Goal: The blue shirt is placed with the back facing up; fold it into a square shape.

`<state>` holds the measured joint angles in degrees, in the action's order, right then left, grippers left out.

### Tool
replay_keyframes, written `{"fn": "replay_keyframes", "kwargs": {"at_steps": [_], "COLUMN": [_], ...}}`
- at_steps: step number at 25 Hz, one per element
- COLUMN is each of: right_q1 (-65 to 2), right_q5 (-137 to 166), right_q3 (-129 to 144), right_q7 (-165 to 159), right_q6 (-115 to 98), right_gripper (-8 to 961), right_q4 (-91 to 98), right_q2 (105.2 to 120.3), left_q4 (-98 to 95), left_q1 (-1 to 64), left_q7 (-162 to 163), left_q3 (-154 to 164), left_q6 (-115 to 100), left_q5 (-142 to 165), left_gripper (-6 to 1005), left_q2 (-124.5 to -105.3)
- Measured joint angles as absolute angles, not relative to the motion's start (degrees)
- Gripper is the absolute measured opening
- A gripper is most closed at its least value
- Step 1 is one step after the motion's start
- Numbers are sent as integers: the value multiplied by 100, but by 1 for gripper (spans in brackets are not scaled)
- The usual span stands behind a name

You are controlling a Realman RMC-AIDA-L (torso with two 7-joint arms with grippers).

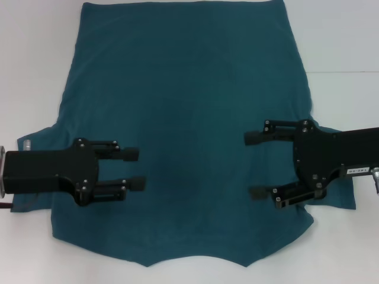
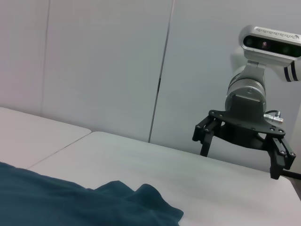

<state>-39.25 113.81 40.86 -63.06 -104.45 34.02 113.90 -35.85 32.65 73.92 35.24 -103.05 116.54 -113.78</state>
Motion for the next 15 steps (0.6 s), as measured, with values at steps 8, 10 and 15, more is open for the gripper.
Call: {"fn": "replay_keyframes", "kwargs": {"at_steps": [8,10,15], "right_q1": [-3915,-3879,-3824], "right_q5": [11295,11239,11178], "right_q3": [4078,4077,4077], "right_q7": [-6198,-6161,-6147], "right_q6": [-10388,-10363,-10306], "right_gripper": [949,949,948], "right_q4": [3363,3356,3348], "right_q2": [11449,11475,11503], "left_q4": [-3586,-3586,-3586], "left_q1": [3368,3398,3435], "left_q7": [7392,7392,7392], "left_q3": [3595,3622,3624], "left_q6": [-10363,-10365,-10339], "left_q5": [11663,11681,11699], "left_gripper": [620,619,618], "left_q2": [-11348,-11339,-11329]}}
